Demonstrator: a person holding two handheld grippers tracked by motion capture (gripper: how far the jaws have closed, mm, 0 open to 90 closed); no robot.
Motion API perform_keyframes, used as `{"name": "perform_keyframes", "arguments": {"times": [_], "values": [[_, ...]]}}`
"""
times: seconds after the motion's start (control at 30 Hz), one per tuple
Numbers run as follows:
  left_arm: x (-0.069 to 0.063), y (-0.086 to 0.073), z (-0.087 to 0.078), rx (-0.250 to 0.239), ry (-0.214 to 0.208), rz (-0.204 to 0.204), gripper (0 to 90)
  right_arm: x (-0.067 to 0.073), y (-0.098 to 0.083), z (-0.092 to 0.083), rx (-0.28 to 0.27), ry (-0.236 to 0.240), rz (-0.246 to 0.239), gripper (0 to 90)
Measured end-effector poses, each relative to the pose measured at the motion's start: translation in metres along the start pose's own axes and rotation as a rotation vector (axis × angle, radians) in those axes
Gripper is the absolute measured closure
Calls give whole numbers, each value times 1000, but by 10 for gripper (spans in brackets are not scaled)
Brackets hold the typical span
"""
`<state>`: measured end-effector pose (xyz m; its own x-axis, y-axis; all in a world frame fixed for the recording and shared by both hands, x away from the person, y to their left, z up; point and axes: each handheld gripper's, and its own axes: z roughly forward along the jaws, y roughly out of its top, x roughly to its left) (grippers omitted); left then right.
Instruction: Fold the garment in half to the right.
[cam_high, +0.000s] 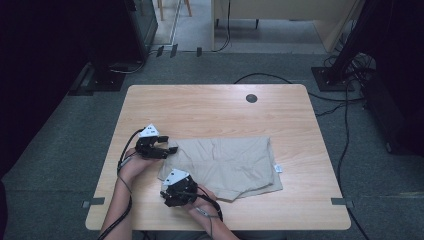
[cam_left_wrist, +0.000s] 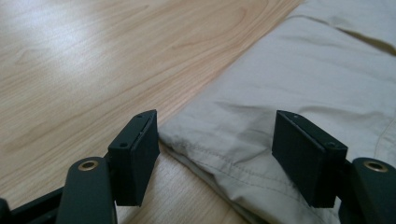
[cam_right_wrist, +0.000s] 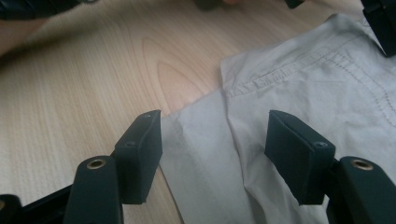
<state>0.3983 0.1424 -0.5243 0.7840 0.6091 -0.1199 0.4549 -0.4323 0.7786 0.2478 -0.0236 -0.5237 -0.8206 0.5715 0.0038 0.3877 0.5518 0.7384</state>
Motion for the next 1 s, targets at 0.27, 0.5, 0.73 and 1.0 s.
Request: {"name": "perform_keyframes", "arguments": {"times": [0.27, 0.5, 0.73, 1.0], "values": [[-2, 0, 0, 10, 26, 10, 411, -5, -1, -3, 2, -21, 21, 517], [-2, -1, -1, 7, 66, 14, 604, -8, -7, -6, -31, -47, 32, 737], [-4, -1, -1, 6, 45, -7, 786, -3, -8, -8, -26, -92, -10, 877], [-7, 1, -1, -34, 31, -11, 881, -7, -10, -19, -109, -83, 52, 882]]}}
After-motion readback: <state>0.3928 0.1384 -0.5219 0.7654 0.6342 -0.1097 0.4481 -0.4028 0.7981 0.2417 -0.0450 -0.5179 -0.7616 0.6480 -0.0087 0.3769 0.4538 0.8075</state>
